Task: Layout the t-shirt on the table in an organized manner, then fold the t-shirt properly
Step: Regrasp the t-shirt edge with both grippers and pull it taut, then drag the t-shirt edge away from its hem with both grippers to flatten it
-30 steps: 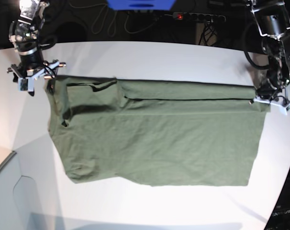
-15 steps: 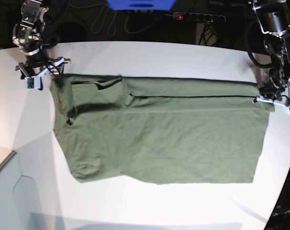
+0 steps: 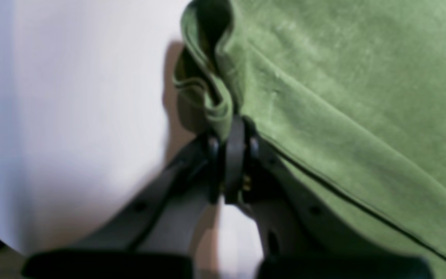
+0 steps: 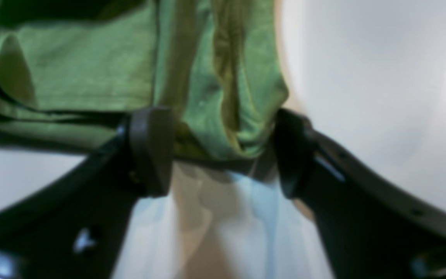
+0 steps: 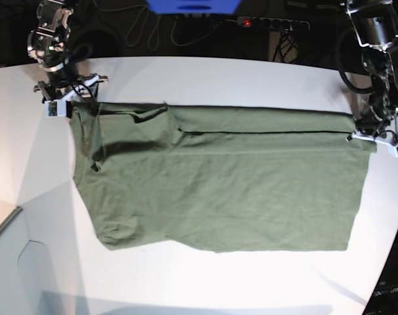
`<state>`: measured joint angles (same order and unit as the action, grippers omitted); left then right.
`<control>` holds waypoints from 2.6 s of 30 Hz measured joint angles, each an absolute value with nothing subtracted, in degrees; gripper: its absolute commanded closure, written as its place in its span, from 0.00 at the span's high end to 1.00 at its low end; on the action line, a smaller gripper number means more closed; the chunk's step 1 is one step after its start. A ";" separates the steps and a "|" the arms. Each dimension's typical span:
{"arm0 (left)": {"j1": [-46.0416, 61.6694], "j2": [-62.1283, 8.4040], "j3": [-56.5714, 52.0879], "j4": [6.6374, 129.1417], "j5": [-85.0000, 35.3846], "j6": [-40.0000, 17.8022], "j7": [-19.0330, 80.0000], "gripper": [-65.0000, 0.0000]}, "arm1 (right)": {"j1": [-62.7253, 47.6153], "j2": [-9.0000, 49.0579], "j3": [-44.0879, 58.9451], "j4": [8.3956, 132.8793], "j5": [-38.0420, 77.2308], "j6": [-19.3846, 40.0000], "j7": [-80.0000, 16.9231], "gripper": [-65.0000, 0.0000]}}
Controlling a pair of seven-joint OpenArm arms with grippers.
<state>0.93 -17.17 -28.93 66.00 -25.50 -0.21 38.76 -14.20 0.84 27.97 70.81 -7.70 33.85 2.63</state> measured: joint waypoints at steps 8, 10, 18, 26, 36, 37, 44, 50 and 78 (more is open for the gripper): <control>1.43 -17.34 -28.93 66.50 -25.67 -0.19 39.05 0.00 | -15.00 0.91 27.88 75.16 -8.86 34.20 -0.16 0.00; 1.96 -17.82 -28.88 67.77 -25.71 -0.23 39.92 0.00 | -15.31 1.10 27.94 78.76 -8.82 34.41 -0.14 0.00; -1.02 -18.94 -28.91 76.49 -26.00 -0.58 39.88 0.00 | -9.50 1.26 27.92 90.48 -8.45 34.81 -8.93 0.00; -3.53 -19.03 -28.88 75.35 -26.02 -0.69 39.81 0.00 | -6.11 1.41 27.88 90.85 -8.38 34.92 -16.95 0.00; -3.51 -19.38 -28.88 66.96 -26.04 -0.64 39.90 0.00 | -8.60 1.41 27.88 90.83 -8.34 34.92 -16.91 0.00; -3.62 -19.53 -28.88 66.96 -26.22 -0.67 39.46 0.00 | -8.47 1.39 27.88 90.83 -8.36 34.92 -16.95 0.00; -5.50 -19.86 -28.88 67.05 -26.15 -0.84 40.21 0.00 | -1.72 1.10 27.88 91.31 -7.94 35.16 -18.09 0.00; -5.39 -19.88 -28.88 67.26 -26.35 -0.89 39.88 0.00 | -7.49 0.95 28.45 93.43 -8.25 35.46 -19.81 0.00; 13.74 -19.00 -34.61 71.07 -33.95 -0.34 38.89 0.00 | -26.72 -1.56 29.52 87.96 -7.57 35.44 -8.21 0.00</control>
